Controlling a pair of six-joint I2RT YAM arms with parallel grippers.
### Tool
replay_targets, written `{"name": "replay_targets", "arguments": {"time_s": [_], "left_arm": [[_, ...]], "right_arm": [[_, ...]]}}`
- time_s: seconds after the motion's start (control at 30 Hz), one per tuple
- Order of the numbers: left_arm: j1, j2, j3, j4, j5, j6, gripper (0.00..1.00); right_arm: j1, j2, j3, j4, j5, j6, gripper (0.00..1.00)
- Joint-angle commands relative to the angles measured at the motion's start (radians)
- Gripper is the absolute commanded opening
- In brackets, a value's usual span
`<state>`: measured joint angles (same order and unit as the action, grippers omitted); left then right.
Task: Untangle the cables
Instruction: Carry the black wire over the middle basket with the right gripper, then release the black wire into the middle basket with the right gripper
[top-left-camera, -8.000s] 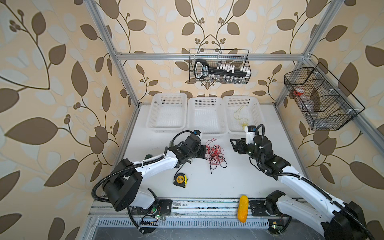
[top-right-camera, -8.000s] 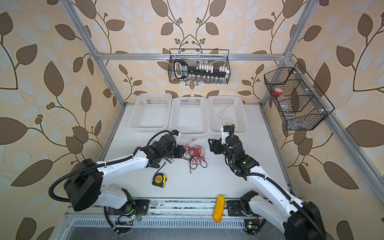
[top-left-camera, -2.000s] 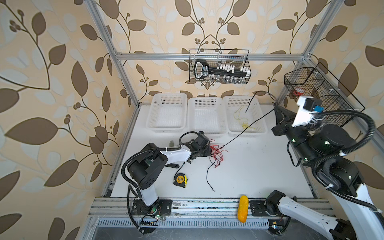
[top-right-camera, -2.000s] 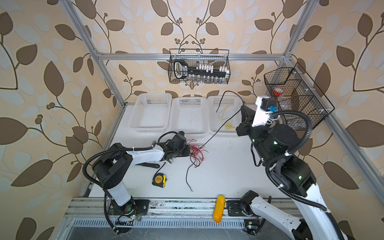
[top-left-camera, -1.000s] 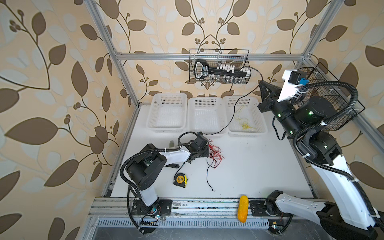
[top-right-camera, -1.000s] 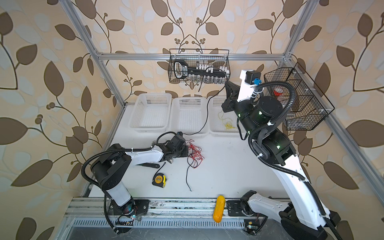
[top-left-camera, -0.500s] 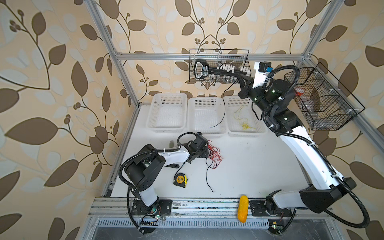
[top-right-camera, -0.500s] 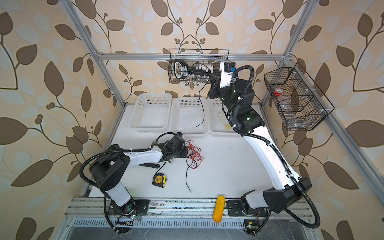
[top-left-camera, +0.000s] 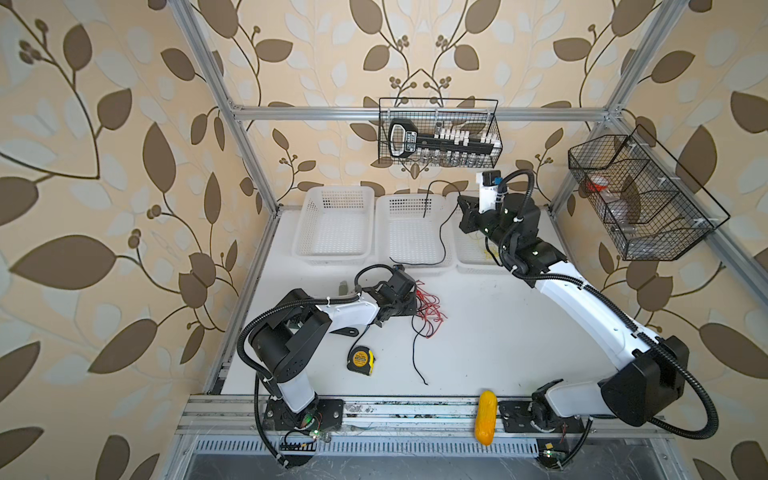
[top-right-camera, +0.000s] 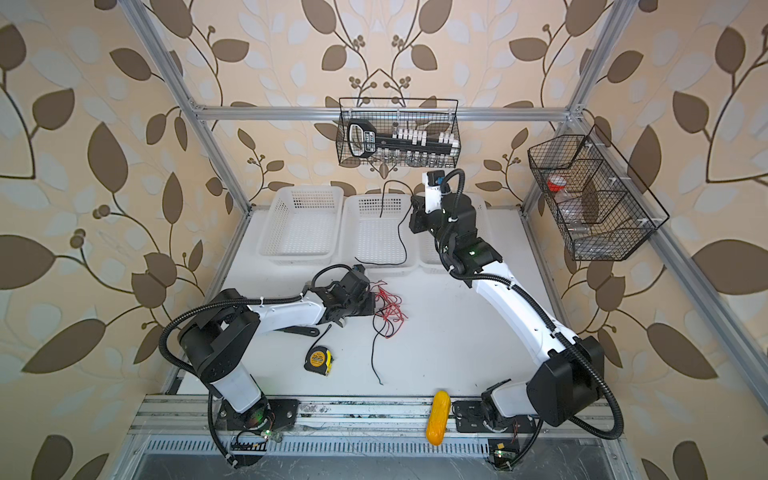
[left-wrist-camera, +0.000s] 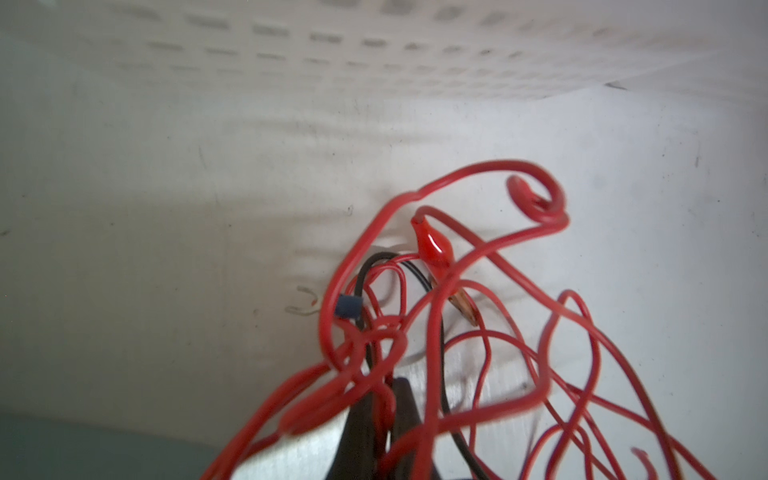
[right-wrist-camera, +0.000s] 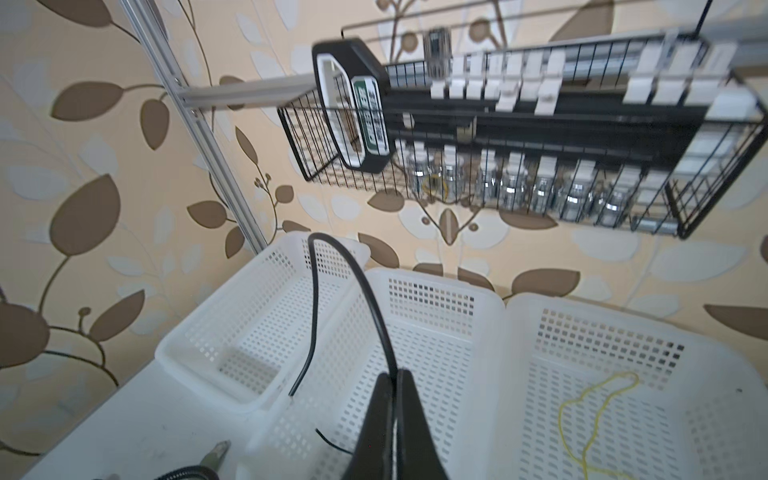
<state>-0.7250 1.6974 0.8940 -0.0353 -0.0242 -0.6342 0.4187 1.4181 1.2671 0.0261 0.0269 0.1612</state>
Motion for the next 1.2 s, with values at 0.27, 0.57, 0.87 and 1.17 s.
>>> {"name": "replay_targets", "arguments": {"time_s": [0.27,0.57,0.87,1.17], "left_arm": [[0.008,-0.053,-0.013,-0.087,0.041,0.012,0.02],[0.008,-0.103,0.0,-0.109,0.032,0.029,0.02],[0.009,-0.128,-0.003,-0.114,0.023,0.025,0.01],[0.008,-0.126,-0.01,-0.109,0.019,0.011,0.01]], "right_arm": [[0.056,0.255,0.039,-0.033,0.051,-0.017,0.0],[0.055,0.435,0.153,-0.105,0.087,0.017,0.05],[0.039,0.45,0.143,-0.111,0.113,0.04,0.15],[0.026,0.348,0.062,-0.103,0.103,0.042,0.43]]}}
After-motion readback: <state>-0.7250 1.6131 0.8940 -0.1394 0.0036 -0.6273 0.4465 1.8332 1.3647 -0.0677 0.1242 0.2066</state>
